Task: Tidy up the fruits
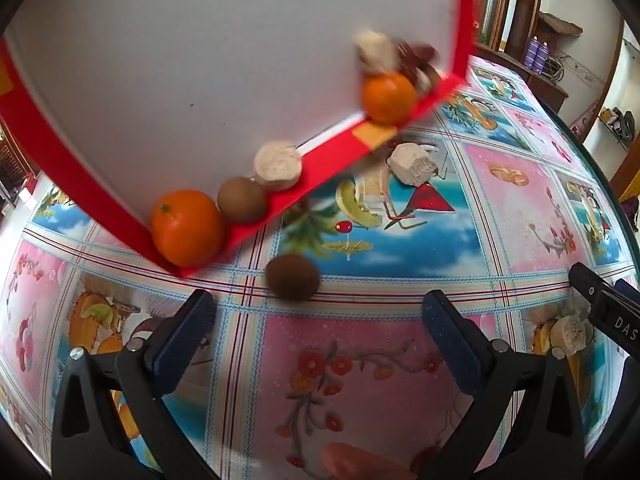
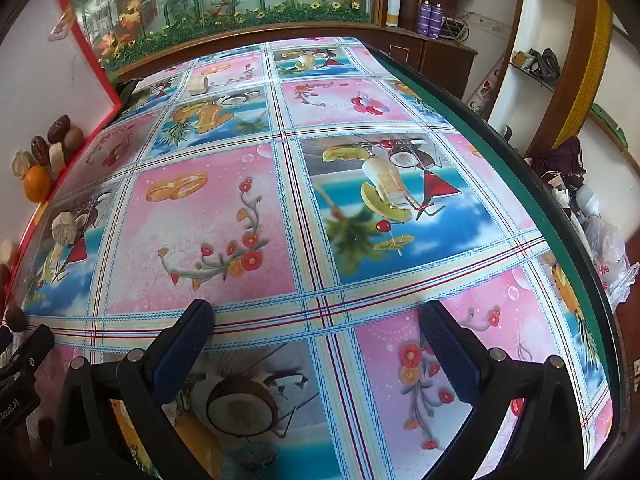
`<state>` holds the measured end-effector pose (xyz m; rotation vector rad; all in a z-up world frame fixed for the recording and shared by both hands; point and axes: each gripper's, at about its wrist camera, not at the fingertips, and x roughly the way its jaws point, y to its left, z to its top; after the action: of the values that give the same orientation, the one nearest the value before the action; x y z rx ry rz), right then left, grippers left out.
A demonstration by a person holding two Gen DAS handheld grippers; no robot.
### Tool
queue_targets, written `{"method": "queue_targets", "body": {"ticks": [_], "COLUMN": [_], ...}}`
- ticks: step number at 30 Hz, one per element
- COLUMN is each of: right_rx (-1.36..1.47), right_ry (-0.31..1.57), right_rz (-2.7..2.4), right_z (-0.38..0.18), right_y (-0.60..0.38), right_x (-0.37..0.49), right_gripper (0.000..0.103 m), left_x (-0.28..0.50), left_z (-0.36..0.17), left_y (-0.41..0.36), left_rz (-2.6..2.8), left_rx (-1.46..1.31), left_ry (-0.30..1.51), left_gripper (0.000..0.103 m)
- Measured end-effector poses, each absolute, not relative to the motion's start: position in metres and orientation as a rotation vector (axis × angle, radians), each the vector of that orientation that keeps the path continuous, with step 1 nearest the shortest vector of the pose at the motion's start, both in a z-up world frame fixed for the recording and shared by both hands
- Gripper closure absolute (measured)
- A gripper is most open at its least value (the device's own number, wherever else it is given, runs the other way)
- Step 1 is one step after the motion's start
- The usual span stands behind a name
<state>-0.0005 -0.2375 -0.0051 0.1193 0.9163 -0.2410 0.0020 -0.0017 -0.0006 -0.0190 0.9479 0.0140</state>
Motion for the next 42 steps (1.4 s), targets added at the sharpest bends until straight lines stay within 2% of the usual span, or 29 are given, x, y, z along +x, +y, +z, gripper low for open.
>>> {"method": "queue_targets", "body": {"ticks": [42], "right_rx": [0.119], "right_ry": [0.917], "right_rz": [-0.242], "right_z": [-0.0055], "right_y": [-0.2377], "right_x": [-0.0002], "right_gripper": [0.0], "left_x": [-0.0007], "left_z": [-0.0003], "left_y": [0.0006], "left_rz": [0.012], "left_rx": [-0.022], "left_ry": [0.948], "left_gripper": [0.0]}}
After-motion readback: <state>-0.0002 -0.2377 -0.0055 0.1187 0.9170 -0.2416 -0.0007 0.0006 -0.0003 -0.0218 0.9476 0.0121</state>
